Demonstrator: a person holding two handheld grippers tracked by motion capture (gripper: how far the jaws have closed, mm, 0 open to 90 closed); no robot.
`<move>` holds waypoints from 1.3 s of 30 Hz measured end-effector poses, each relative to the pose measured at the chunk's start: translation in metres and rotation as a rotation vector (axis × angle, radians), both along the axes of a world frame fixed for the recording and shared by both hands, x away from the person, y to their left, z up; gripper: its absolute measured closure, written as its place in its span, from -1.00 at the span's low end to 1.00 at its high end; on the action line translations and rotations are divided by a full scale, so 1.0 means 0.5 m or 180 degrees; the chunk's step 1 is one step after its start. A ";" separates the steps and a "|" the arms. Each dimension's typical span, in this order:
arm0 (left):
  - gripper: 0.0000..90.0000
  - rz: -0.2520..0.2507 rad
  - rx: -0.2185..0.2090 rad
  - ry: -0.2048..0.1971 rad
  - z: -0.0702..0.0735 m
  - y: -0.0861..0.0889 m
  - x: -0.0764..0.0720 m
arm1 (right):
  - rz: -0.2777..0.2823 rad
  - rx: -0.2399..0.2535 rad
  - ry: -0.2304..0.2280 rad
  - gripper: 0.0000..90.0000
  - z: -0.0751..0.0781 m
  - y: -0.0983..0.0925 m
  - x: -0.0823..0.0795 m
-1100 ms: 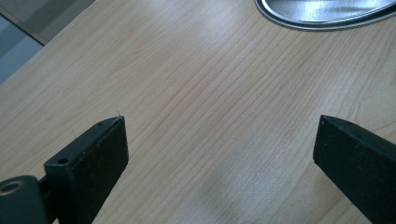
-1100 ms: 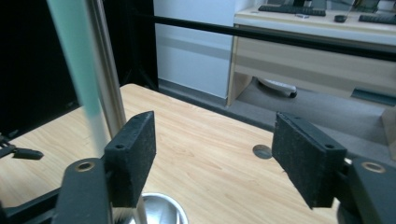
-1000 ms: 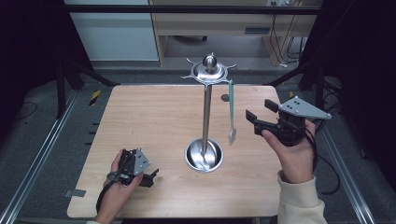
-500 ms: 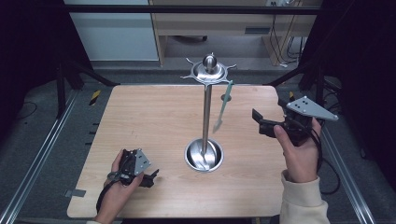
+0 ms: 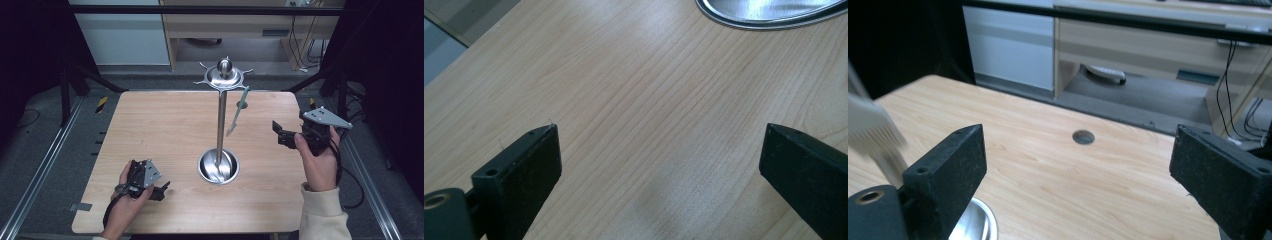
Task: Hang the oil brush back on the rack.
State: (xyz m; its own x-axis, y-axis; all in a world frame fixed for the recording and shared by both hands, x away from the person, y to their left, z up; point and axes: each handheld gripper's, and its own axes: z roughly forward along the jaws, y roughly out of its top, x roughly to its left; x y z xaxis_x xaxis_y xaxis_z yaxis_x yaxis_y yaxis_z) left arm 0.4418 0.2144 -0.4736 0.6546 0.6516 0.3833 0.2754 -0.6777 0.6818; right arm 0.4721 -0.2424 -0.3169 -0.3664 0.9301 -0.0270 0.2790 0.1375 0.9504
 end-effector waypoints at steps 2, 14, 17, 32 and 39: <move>-0.94 0.0003 0.0000 -0.0006 0.000 0.000 0.000 | -0.0021 -0.0019 0.0041 -0.81 -0.012 -0.003 0.007; -0.94 0.0003 0.0006 -0.0005 -0.001 -0.001 0.000 | -0.0098 -0.0091 0.0263 -0.83 -0.079 -0.021 0.035; -0.94 0.0003 0.0010 0.0001 -0.001 0.000 0.000 | -0.0114 -0.0113 0.0317 -0.83 -0.095 -0.021 0.042; -0.94 -0.0009 0.0017 0.0016 -0.003 -0.002 0.001 | -0.0095 -0.0180 0.0609 -0.83 -0.169 -0.024 0.068; -0.94 -0.0005 0.0015 0.0015 -0.003 -0.001 0.001 | -0.0040 -0.0228 0.0746 -0.83 -0.199 -0.018 0.077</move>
